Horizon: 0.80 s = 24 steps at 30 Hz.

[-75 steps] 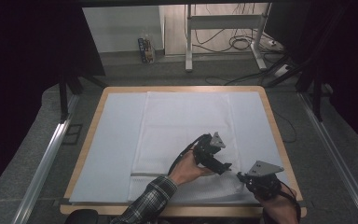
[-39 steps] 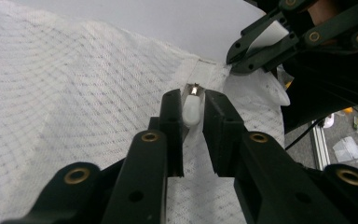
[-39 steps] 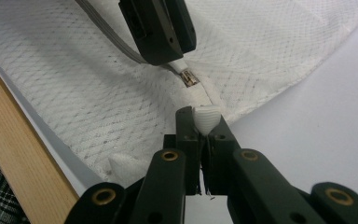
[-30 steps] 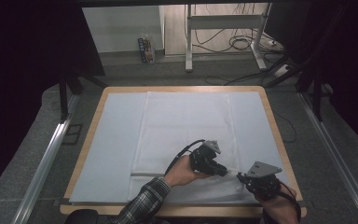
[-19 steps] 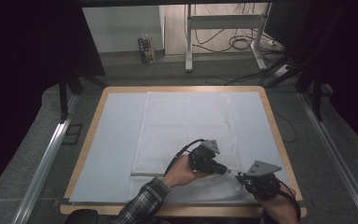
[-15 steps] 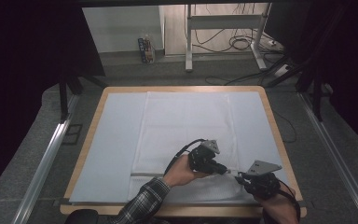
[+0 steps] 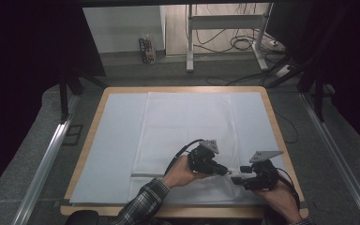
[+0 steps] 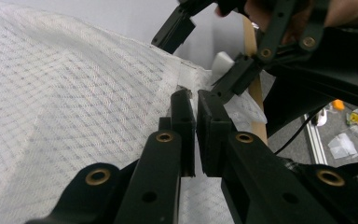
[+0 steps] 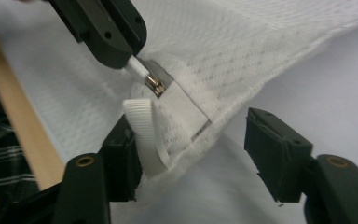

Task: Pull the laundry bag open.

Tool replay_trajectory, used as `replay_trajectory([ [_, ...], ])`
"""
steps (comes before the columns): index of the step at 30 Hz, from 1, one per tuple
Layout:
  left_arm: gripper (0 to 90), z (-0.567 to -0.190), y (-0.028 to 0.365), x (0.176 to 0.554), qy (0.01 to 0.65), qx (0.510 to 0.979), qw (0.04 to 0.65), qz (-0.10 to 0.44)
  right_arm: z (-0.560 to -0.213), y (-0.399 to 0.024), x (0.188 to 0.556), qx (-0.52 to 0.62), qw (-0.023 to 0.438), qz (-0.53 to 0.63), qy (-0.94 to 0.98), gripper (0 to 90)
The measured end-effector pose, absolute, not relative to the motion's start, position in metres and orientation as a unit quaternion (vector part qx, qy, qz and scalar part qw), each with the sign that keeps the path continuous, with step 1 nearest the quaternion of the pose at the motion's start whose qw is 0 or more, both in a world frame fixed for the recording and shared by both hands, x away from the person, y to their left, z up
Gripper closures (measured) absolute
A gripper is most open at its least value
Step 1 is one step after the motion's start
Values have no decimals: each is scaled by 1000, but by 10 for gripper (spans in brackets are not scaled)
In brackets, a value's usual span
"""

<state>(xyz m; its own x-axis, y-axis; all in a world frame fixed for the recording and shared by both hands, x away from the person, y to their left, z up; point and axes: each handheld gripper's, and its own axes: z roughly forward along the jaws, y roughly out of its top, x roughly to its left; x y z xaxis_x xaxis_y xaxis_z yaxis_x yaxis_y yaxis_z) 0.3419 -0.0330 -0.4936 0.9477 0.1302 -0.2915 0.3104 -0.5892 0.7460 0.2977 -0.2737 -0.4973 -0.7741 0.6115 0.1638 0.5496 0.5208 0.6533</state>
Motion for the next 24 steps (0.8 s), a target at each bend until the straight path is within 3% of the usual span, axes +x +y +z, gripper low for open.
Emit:
replay_trajectory([
  [4, 868, -496, -32, 343, 127, 884, 436, -110, -499, -278, 305, 332, 0, 383, 862, 552],
  [10, 861, -500, -34, 342, 128, 892, 421, -103, -495, -280, 304, 331, 5, 399, 855, 810],
  [24, 768, -508, -38, 337, 144, 895, 409, -103, -489, -280, 300, 327, 30, 408, 852, 847],
])
